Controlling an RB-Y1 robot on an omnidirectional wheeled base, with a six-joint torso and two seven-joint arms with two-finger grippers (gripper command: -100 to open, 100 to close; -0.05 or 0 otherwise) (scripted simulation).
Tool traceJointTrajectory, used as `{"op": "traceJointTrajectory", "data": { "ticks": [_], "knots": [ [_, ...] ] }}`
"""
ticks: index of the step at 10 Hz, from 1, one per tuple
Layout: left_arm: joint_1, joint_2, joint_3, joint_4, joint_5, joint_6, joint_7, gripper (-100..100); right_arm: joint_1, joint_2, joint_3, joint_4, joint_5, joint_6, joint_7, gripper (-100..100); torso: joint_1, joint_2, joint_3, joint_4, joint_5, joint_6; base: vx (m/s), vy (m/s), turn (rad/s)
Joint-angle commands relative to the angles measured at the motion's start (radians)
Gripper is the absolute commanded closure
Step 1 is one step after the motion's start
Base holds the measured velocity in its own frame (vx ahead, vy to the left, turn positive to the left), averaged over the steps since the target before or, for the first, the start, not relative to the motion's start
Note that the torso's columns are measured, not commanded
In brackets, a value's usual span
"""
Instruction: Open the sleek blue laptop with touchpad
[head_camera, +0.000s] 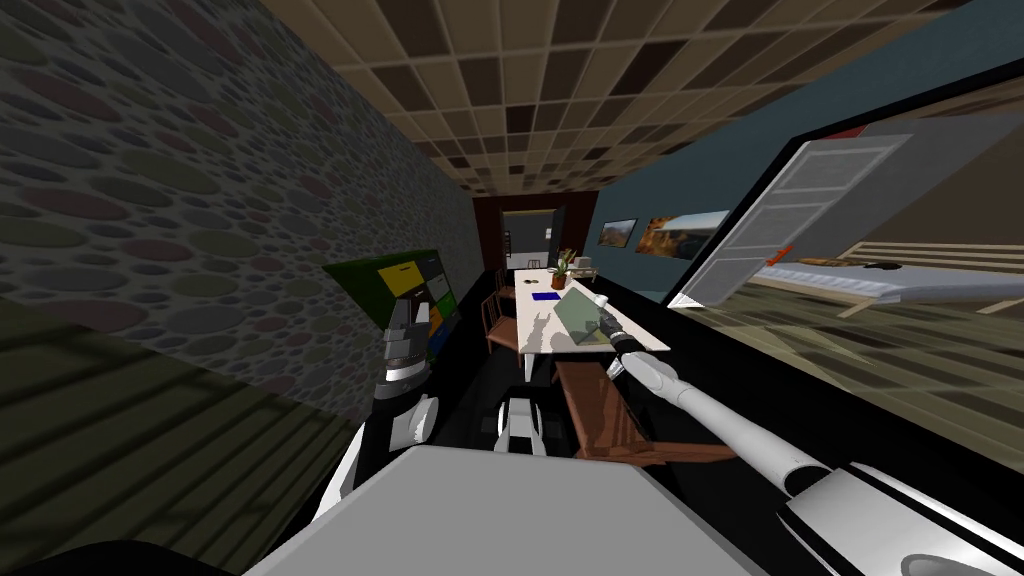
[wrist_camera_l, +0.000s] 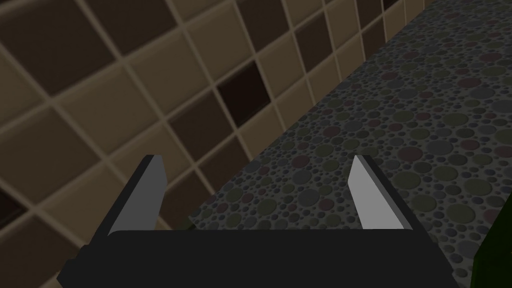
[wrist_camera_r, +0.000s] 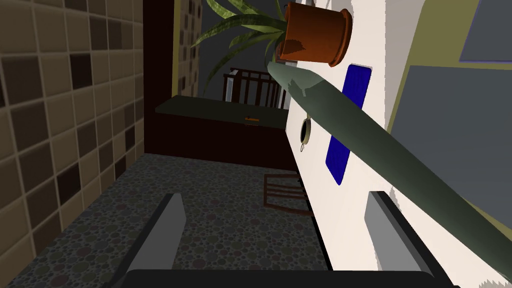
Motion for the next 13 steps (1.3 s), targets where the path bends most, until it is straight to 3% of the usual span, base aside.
{"op": "traceJointTrajectory", "data": {
  "ticks": [1, 7, 8, 9, 11, 13],
  "knots": [
    [0.000, 0.000, 0.000, 0.000, 0.000, 0.000, 0.000, 0, 0.050, 0.005, -0.019, -0.049, -0.006, 0.012, 0.040, -100, 0.002, -0.001, 0.000, 0.000, 0.000, 0.000, 0.095, -0.039, -0.046],
    [0.000, 0.000, 0.000, 0.000, 0.000, 0.000, 0.000, 0, 0.241, 0.015, -0.062, -0.261, -0.021, 0.033, 0.125, -100, 0.001, 0.001, 0.001, 0.000, 0.000, 0.000, 0.102, -0.018, -0.045],
    [0.000, 0.000, 0.000, 0.000, 0.000, 0.000, 0.000, 0, 0.257, 0.015, -0.062, -0.268, -0.021, 0.033, 0.125, -100, 0.001, 0.002, 0.001, 0.001, 0.000, 0.000, 0.030, -0.001, 0.011],
    [0.000, 0.000, 0.000, 0.000, 0.000, 0.000, 0.000, 0, 0.295, 0.020, -0.083, -0.309, -0.028, 0.043, 0.168, -100, 0.000, 0.003, 0.002, 0.001, 0.000, 0.000, 0.071, 0.009, -0.077],
    [0.000, 0.000, 0.000, 0.000, 0.000, 0.000, 0.000, 0, 0.343, 0.020, -0.083, -0.357, -0.028, 0.043, 0.168, -100, 0.000, -0.002, -0.001, -0.001, 0.000, 0.000, 0.066, 0.002, -0.022],
    [0.000, 0.000, 0.000, 0.000, 0.000, 0.000, 0.000, 0, 0.409, 0.025, -0.104, -0.421, -0.036, 0.053, 0.211, -100, 0.001, 0.001, 0.001, 0.001, 0.000, 0.000, 0.073, 0.009, -0.081]
  ]
}}
